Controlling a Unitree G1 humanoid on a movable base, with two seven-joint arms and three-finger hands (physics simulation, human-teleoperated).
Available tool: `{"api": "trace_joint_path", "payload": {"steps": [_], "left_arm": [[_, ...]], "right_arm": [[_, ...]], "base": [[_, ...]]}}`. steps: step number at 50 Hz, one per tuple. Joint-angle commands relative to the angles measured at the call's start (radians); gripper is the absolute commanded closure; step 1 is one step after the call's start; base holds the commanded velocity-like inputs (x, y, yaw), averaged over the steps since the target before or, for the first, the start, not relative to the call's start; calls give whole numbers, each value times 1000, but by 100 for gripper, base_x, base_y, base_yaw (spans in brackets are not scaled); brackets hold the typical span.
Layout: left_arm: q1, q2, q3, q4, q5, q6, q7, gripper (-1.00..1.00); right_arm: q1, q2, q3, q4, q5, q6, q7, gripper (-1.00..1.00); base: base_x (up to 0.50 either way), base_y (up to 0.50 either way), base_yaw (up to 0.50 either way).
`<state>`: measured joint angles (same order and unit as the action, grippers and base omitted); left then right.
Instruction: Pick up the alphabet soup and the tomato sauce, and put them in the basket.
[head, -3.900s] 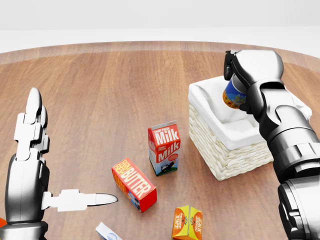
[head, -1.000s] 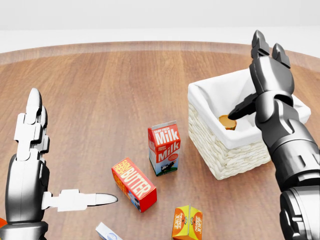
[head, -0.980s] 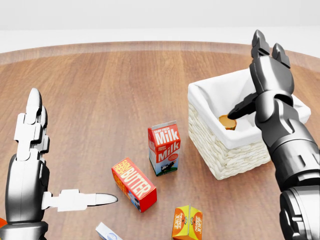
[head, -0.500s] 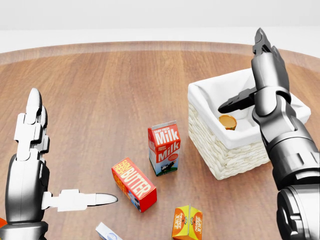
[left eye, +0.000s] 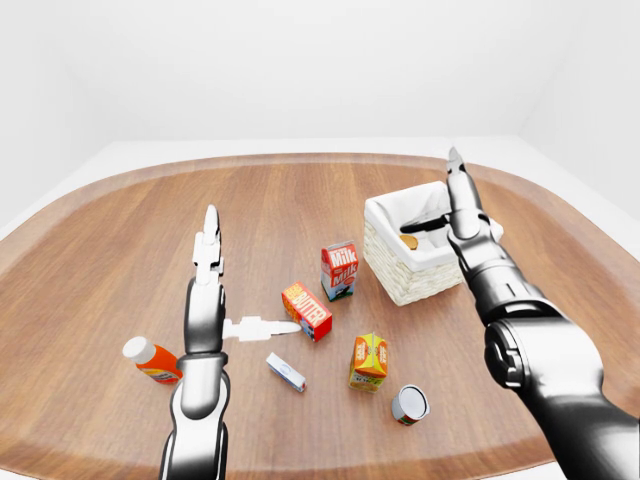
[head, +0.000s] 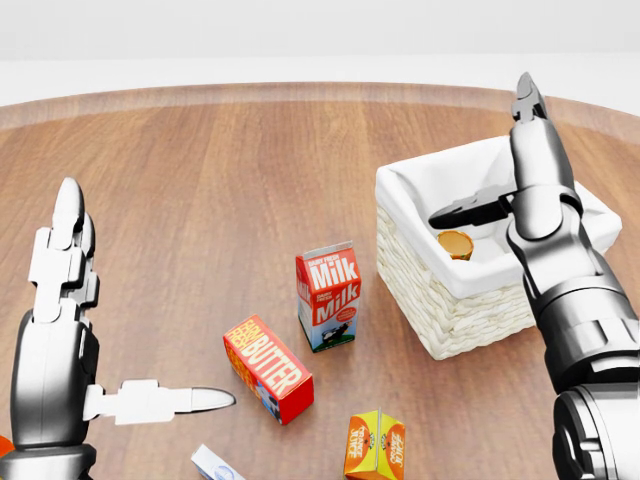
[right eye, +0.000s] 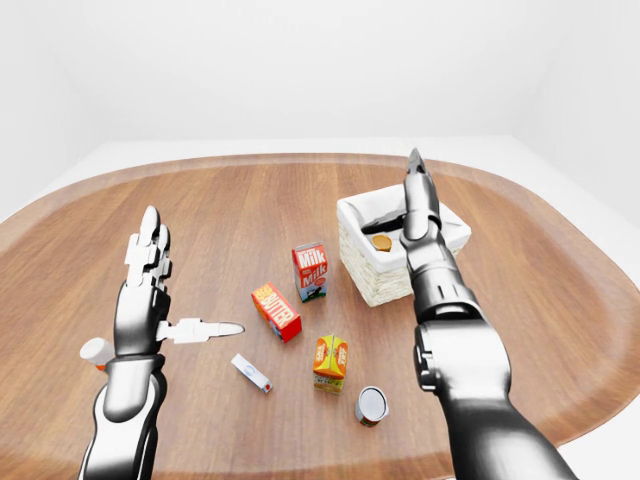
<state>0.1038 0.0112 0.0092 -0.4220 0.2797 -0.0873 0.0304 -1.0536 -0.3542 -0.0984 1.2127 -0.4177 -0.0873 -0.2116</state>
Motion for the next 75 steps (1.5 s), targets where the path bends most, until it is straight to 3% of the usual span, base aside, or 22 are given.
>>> {"api": "trace_joint_path", "payload": {"steps": [1, 34, 48, 75], "left_arm": [[3, 0, 1, -5, 1, 0, 0, -100], [-1, 0, 1, -10, 3, 0, 1, -100], [-1, 0, 2, -4, 3, 0, 2, -100], [-1, 1, 2, -4, 3, 0, 2, -100]], "right_arm": [[43, 0, -8, -52, 64, 0, 24, -100], [244, 50, -23, -274, 194, 0, 54, -100], [385, 110, -25, -740, 248, 0, 142, -100], [613, 196, -22, -1218, 307, 0, 196, -100]], "base": [[0, 0, 0], [0, 0, 0], [0, 0, 0], [0, 0, 0]]}}
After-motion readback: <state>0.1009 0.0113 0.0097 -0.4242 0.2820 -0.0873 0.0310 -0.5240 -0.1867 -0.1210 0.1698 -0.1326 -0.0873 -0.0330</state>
